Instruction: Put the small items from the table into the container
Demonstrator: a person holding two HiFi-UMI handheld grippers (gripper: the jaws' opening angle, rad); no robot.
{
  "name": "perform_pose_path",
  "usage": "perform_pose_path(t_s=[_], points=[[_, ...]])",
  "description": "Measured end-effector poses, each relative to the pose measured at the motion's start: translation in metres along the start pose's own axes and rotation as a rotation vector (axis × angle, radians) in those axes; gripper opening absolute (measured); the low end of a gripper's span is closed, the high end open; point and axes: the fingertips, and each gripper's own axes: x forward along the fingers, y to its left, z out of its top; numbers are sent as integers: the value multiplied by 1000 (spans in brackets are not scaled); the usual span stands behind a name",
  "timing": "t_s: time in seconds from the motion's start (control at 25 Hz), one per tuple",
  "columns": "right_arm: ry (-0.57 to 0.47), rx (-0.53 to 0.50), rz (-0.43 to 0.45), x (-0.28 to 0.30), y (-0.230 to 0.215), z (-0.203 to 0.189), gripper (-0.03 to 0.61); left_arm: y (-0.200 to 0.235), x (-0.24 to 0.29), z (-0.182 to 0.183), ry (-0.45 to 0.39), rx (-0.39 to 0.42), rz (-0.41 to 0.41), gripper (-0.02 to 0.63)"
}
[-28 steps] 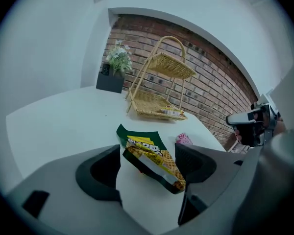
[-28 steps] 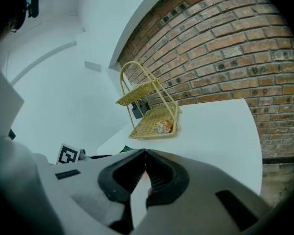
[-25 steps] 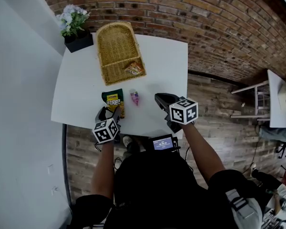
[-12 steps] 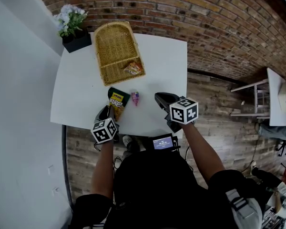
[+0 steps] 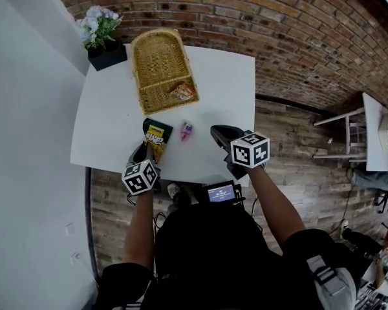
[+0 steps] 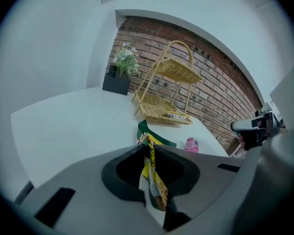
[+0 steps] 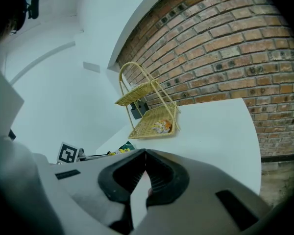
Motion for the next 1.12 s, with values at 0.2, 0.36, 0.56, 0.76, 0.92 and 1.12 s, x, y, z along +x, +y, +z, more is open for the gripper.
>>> perform_pose_path(t_s=[0.2, 0.36, 0.56, 0.76, 0.92, 1.12], points=[[-3, -9, 20, 2, 10, 0, 14, -1, -13, 10, -39, -3, -10, 54], [-7, -22, 34, 3, 19, 0, 14, -5, -24, 20, -80, 2, -28, 52], [-17, -37, 54, 4, 30, 2, 14, -11, -40, 31, -127, 2, -52, 51], [-31, -54, 71, 5, 42, 7, 14, -19, -53, 39, -165, 6, -82, 49], [-42, -65, 82, 5, 48, 10, 14, -27, -61, 43, -187, 16, -117, 44], [-47, -70, 88, 4, 52, 11, 14, -32, -65, 44, -191, 28, -123, 38]])
